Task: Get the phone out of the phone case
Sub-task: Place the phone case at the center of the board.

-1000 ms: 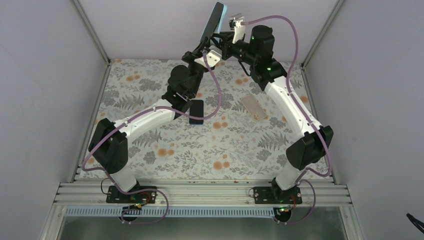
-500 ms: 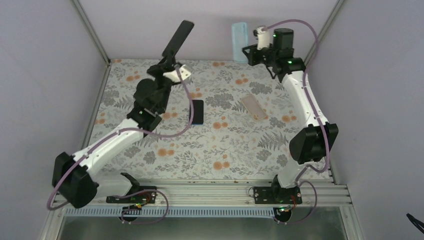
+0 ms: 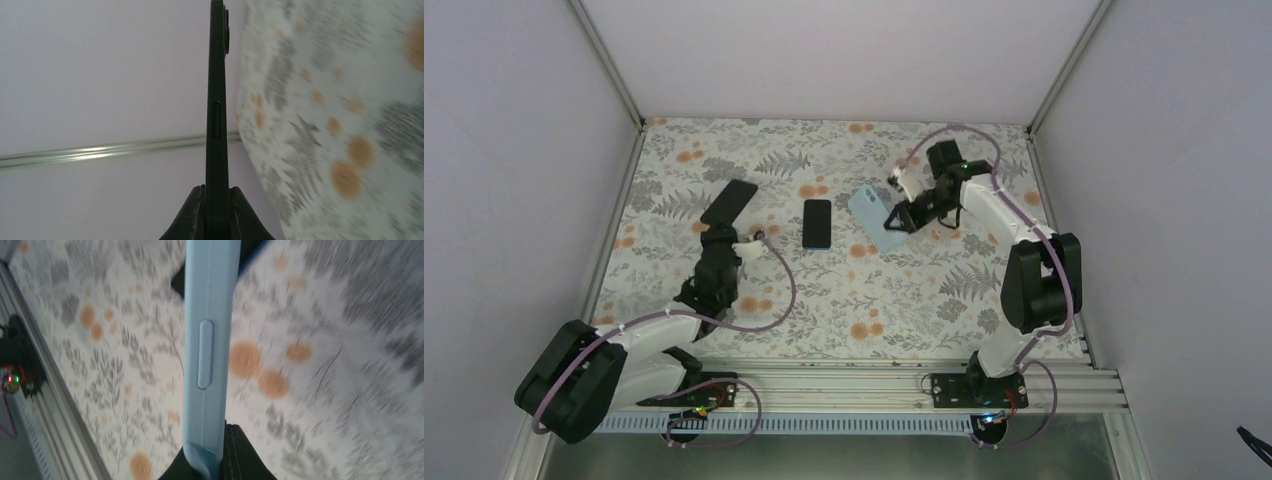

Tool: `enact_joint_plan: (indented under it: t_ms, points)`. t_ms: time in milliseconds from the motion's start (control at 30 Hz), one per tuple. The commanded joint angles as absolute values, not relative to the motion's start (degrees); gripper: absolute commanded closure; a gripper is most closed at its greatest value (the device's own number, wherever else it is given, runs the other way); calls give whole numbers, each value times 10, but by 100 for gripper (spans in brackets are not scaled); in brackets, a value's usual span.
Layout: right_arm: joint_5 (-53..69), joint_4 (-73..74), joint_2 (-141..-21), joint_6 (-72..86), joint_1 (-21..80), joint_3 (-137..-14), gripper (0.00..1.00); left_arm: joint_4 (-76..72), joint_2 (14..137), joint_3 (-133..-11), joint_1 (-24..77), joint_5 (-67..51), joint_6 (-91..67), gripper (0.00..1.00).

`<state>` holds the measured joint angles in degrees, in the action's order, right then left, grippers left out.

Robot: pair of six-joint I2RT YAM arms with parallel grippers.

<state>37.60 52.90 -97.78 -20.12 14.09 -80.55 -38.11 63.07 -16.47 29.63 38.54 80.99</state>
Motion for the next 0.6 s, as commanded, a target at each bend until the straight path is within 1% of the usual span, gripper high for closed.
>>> enact_joint_plan:
  t_ms: [0, 200, 433, 467, 533, 567]
  points:
    - [365, 522, -991, -218, 142, -738, 97, -499, 658, -105, 294, 428, 826, 98]
    - [330, 461, -1048, -191, 142, -673, 97, -524, 710, -53, 297, 427, 803, 98]
    - [239, 442, -1088, -155, 142, -679, 96, -477, 729, -32, 305, 399, 770, 98]
    - [227, 439, -1088, -151, 142, -680, 95, -466, 732, -32, 306, 394, 766, 98]
    - [202, 435, -1085, -144, 142, -681, 84, -454, 738, -29, 311, 386, 762, 98]
    - [191, 433, -1082, -142, 142, -681, 81, -446, 741, -26, 314, 381, 761, 97]
